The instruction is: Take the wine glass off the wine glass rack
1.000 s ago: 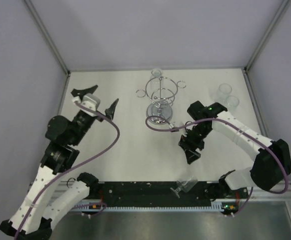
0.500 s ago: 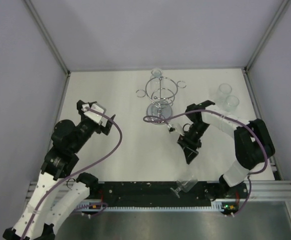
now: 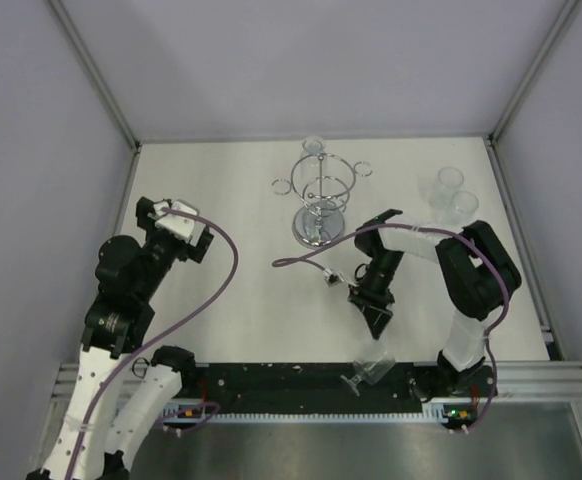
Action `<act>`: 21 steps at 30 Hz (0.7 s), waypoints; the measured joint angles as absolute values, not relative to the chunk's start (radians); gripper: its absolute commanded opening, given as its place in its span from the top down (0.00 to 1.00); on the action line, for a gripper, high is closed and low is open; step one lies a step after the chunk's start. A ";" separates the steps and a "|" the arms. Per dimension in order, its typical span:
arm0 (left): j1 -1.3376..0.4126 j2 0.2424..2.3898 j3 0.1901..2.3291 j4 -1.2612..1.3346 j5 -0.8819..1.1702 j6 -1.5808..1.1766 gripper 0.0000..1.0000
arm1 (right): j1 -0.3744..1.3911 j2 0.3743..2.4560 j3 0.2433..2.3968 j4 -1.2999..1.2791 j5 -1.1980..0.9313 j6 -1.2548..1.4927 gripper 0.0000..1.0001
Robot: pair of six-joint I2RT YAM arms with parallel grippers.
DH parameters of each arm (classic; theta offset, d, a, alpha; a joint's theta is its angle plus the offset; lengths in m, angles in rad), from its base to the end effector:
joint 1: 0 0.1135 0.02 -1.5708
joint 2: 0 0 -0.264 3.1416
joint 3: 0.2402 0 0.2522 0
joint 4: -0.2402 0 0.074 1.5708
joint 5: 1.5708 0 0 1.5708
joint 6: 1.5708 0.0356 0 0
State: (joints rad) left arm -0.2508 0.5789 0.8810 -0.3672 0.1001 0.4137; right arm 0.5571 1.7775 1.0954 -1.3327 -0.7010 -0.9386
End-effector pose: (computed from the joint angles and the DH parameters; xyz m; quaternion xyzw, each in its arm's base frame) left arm 0.1195 -0.0343 0.3810 0.2701 0.6778 0.0192 0.6836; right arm 0.2074 0.1563 0.1726 0.5676 -0.7231 -0.3681 0.1395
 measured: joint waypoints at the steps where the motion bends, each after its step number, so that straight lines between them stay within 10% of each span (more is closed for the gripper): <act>1: -0.243 0.581 0.883 -0.367 0.101 0.417 0.08 | 0.562 1.796 1.095 -1.332 -0.698 -0.935 0.40; 21: -0.164 0.588 0.884 -0.358 0.169 0.422 0.07 | 0.617 1.763 1.041 -1.335 -0.590 -0.755 0.41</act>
